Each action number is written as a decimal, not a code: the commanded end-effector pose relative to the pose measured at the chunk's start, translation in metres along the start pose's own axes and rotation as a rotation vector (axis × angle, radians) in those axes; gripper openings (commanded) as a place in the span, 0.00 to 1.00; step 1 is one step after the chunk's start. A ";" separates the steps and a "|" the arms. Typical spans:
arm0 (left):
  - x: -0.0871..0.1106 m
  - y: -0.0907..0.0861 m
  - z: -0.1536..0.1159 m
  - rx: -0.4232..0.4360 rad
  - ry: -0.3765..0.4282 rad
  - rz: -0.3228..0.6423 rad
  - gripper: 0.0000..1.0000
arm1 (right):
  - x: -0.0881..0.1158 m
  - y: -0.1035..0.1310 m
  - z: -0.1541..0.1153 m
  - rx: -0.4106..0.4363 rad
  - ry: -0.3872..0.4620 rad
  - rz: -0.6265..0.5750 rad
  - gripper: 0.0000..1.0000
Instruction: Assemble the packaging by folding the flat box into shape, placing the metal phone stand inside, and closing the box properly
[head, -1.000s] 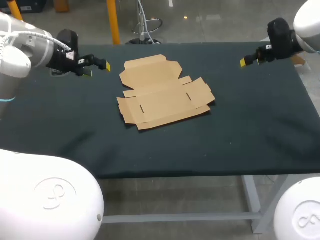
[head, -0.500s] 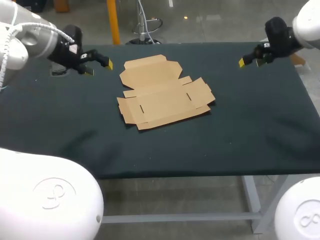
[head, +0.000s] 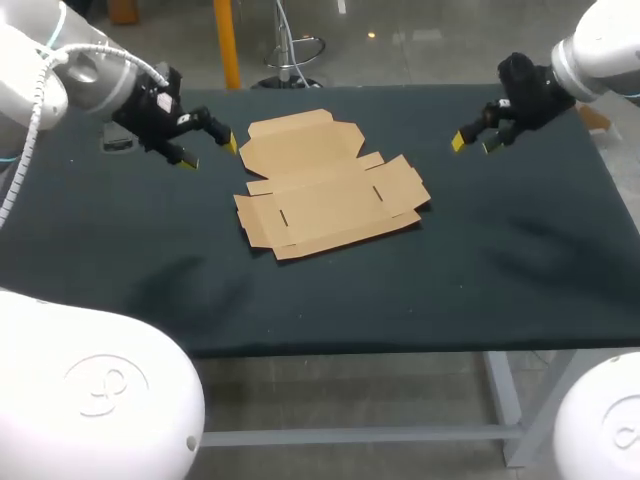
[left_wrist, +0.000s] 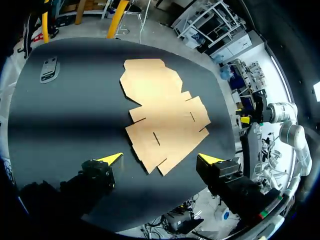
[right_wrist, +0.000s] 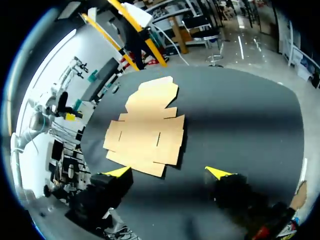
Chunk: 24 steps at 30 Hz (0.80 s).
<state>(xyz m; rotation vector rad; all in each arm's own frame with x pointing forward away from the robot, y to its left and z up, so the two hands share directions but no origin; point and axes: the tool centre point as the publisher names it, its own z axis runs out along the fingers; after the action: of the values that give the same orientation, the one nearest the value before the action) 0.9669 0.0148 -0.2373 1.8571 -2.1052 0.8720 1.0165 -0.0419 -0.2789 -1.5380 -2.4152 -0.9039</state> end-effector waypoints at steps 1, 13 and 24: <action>-0.003 0.001 0.001 -0.025 0.004 -0.003 1.00 | -0.005 0.009 0.022 0.064 0.094 -0.018 1.00; -0.011 0.013 0.006 -0.038 0.006 -0.022 1.00 | -0.012 0.014 0.081 0.203 0.184 0.015 0.67; -0.014 0.022 0.006 -0.036 -0.008 -0.030 1.00 | -0.025 0.015 0.118 0.280 0.223 0.060 0.68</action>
<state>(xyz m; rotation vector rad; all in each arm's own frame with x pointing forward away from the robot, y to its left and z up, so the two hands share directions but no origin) 0.9534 0.0249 -0.2578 1.8629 -2.0751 0.8191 1.0530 0.0066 -0.3692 -1.4287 -2.2664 -0.7616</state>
